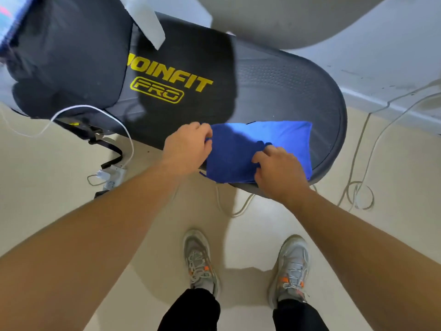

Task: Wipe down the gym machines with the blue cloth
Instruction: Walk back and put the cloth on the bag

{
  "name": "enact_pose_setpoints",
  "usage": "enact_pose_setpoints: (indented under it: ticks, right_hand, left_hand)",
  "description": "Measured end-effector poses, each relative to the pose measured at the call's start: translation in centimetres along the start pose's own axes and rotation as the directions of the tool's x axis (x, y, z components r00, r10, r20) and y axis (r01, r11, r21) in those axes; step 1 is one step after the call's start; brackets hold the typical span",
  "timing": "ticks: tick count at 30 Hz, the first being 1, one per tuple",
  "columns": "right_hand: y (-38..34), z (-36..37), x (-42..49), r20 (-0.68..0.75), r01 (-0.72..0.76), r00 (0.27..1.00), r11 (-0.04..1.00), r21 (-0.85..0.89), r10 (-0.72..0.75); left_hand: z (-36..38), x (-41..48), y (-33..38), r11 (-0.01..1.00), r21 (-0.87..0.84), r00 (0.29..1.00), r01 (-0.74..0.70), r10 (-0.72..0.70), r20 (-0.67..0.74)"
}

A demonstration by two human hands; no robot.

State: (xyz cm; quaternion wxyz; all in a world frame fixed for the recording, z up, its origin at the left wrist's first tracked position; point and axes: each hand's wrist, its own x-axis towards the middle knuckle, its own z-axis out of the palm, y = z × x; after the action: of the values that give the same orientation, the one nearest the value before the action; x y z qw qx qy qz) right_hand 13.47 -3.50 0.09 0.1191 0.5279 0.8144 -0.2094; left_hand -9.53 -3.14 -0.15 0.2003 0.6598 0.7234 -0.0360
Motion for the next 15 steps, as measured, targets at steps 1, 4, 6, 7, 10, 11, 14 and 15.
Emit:
enact_pose_setpoints:
  ticks: [1, 4, 6, 7, 10, 11, 14, 15]
  right_hand:
    - [-1.7, 0.2, 0.8, -0.001, 0.045, 0.999, 0.999, 0.031, -0.045]
    - [-6.4, 1.9, 2.6, 0.001, 0.031, 1.0, 0.995, 0.093, -0.032]
    - [-8.7, 3.6, 2.9, 0.018, -0.094, 0.995, 0.992, 0.079, 0.093]
    - [-9.7, 4.3, 3.0, -0.004, -0.156, 0.988, 0.986, 0.055, 0.156]
    - [-11.2, 5.5, 3.7, -0.09, -0.306, 0.946, 0.95, 0.069, 0.311]
    - [-11.4, 5.6, 4.1, -0.098, -0.338, 0.933, 0.936, 0.093, 0.347]
    - [-11.8, 5.1, 4.4, -0.074, -0.332, 0.936, 0.934, 0.134, 0.343]
    - [-11.9, 4.7, 3.9, -0.064, -0.312, 0.944, 0.939, 0.144, 0.323]
  left_hand:
    - [-0.5, 1.3, -0.2, 0.999, -0.016, 0.999, 0.029, -0.028, 0.017]
    - [-0.6, 3.8, -0.6, 0.993, -0.082, 0.99, 0.087, -0.077, 0.119]
    - [0.0, 4.3, -0.9, 0.996, -0.057, 0.986, 0.067, -0.058, 0.156]
    - [0.4, 4.3, -1.0, 0.997, -0.049, 0.987, 0.055, -0.047, 0.155]
    - [0.7, 4.3, -1.5, 0.989, -0.122, 0.991, 0.082, -0.069, 0.111]
    - [0.5, 4.4, -1.6, 0.981, -0.164, 0.99, 0.108, -0.09, 0.109]
    - [-0.3, 4.6, -1.8, 0.958, -0.242, 0.982, 0.154, -0.122, 0.142]
    - [-0.7, 4.4, -1.6, 0.952, -0.262, 0.981, 0.156, -0.117, 0.158]
